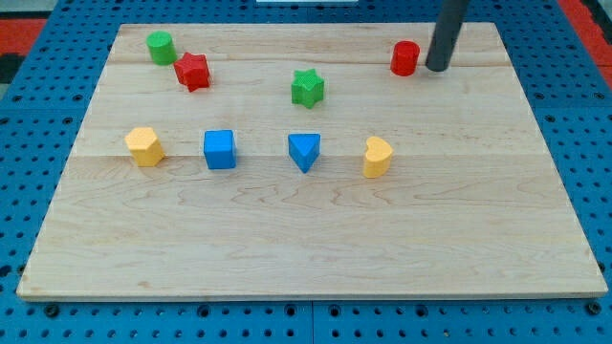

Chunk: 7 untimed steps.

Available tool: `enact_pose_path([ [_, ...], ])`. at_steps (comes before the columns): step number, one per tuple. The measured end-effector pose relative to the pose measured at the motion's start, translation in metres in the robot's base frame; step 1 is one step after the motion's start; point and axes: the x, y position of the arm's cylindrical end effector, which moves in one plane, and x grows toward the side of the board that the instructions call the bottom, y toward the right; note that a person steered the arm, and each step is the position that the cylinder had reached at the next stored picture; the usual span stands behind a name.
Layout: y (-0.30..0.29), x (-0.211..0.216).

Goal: Move the red circle to the top of the green star

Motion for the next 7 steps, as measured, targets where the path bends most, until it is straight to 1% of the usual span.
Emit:
enact_pose_path([
  [1, -0.040, -0.016],
  [2, -0.092, -0.020],
  [3, -0.106, -0.040],
  [4, -0.119, -0.045],
  [5, -0.148, -0.045],
  [6, -0.152, -0.046],
  [7, -0.152, 0.011],
])
